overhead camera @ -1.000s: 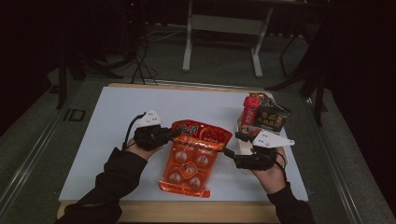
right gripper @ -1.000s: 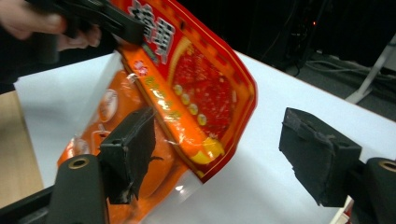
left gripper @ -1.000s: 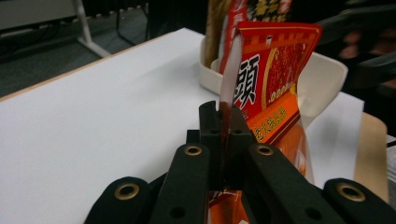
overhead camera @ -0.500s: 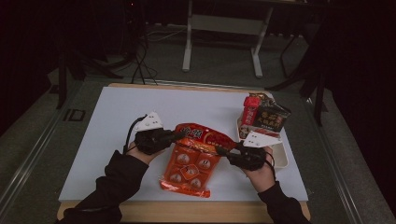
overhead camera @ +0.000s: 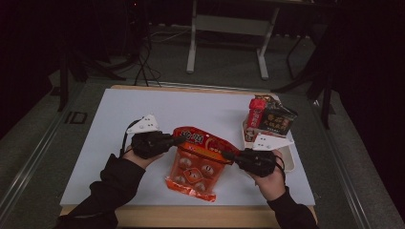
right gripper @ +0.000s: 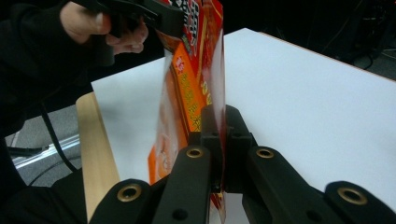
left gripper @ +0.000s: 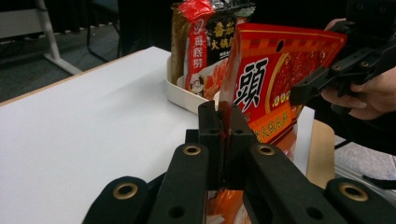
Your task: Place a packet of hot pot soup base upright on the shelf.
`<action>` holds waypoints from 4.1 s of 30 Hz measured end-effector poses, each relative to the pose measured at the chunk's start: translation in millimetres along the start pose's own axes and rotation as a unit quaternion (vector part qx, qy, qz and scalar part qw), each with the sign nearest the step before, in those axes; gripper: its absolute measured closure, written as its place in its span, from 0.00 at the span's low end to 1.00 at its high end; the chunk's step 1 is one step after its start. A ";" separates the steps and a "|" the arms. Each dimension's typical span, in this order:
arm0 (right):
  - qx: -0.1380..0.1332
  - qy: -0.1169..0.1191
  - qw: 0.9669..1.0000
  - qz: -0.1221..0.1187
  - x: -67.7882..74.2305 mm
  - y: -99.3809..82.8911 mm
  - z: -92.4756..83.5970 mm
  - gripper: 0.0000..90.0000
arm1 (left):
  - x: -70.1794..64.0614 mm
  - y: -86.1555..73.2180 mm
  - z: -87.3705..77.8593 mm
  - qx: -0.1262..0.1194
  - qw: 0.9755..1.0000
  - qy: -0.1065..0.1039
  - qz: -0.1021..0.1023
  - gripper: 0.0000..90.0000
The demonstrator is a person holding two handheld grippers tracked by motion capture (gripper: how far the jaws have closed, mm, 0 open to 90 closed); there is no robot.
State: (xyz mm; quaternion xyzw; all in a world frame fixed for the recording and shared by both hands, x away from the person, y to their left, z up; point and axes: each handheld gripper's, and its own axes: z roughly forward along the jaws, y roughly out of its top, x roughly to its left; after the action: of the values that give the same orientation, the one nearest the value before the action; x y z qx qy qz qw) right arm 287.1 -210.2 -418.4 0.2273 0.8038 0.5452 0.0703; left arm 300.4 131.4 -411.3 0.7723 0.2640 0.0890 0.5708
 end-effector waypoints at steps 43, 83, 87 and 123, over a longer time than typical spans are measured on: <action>-0.100 -0.042 0.993 -0.050 -0.6 75.5 -60.7 1.00 | -3.0 -41.0 5.3 -0.040 0.999 -0.001 -0.010 0.09; -0.116 -0.145 0.983 0.004 -61.6 63.3 -136.7 1.00 | -22.2 -95.2 3.9 -0.005 0.999 -0.020 -0.037 0.09; -0.111 -0.145 0.983 0.017 -66.7 54.3 -132.6 1.00 | -20.7 -97.9 5.3 -0.004 0.999 -0.019 -0.042 0.09; -0.112 -0.180 0.971 0.109 -94.8 -11.1 -131.0 1.00 | -14.4 -107.8 10.3 0.001 0.999 -0.014 -0.053 0.09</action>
State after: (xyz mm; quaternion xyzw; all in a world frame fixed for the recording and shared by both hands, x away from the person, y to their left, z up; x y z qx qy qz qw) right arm 320.8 -366.2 -389.4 0.3983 0.6824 0.5862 0.1790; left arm 259.8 138.0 -512.5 0.7592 0.2965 0.0479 0.5775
